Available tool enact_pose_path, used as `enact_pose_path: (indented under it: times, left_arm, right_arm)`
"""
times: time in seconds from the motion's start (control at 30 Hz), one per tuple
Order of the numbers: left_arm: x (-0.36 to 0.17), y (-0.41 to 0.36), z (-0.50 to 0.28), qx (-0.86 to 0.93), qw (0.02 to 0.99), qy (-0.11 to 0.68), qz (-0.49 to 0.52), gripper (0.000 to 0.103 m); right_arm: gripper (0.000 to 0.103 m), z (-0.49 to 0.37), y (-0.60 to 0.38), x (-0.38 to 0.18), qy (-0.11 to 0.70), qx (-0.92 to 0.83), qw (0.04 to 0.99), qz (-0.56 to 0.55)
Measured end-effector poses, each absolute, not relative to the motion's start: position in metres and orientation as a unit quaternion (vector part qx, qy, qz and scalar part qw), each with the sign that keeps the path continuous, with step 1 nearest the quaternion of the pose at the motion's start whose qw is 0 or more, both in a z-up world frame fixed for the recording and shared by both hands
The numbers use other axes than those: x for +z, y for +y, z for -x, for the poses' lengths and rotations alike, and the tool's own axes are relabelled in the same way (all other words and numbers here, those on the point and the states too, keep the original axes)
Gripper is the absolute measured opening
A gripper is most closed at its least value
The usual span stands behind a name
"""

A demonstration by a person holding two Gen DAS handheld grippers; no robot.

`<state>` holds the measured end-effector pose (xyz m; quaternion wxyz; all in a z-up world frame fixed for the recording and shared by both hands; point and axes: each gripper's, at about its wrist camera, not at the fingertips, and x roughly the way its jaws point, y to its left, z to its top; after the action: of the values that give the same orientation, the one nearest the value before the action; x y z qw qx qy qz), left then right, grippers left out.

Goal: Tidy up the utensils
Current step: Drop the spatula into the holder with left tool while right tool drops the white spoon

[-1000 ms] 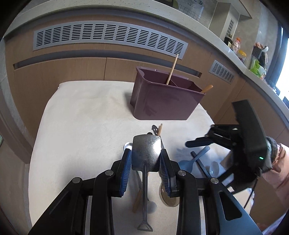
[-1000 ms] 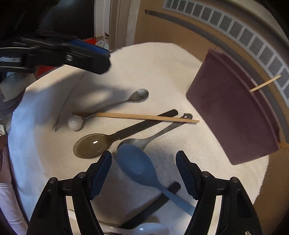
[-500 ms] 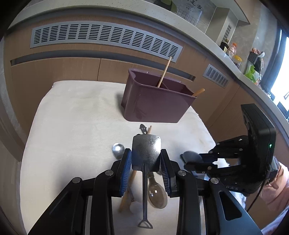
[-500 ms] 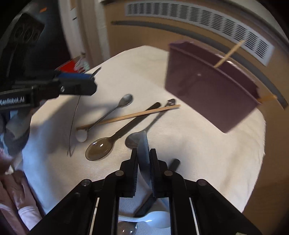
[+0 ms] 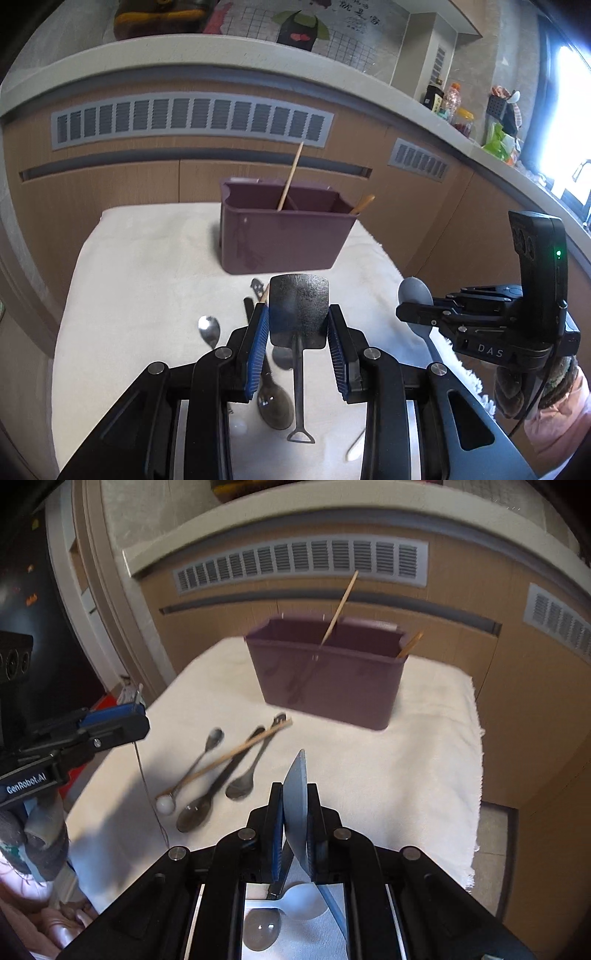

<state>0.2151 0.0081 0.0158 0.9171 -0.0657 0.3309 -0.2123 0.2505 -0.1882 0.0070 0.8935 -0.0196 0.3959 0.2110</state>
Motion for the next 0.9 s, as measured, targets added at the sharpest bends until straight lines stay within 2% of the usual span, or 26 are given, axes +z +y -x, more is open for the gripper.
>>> enact_pose_path:
  times: [0.13,0.27,0.4,0.63,0.9]
  left_arm:
    - [0.065,0.000,-0.210,-0.217,0.937,0.272,0.039,0.033]
    - [0.144,-0.010,-0.216,-0.209,0.963,0.169,0.005,0.033]
    - [0.195,-0.014,-0.241,-0.202,0.972,0.116,0.008,0.033]
    - [0.212,-0.012,-0.291,-0.192,0.977,0.091,0.009,0.033]
    - [0.155,-0.006,-0.372,-0.192,0.968,0.159,0.036,0.033]
  right_arm:
    - [0.009,-0.245,-0.202,0.080,0.313,0.202,0.928,-0.001]
    - [0.009,-0.253,-0.214,0.162,0.219,0.199,0.955,-0.034]
    - [0.010,-0.274,-0.220,0.207,0.158,0.202,0.965,-0.061]
    - [0.010,-0.326,-0.218,0.207,0.129,0.192,0.969,-0.085]
    - [0.010,-0.389,-0.201,0.147,0.178,0.191,0.961,-0.090]
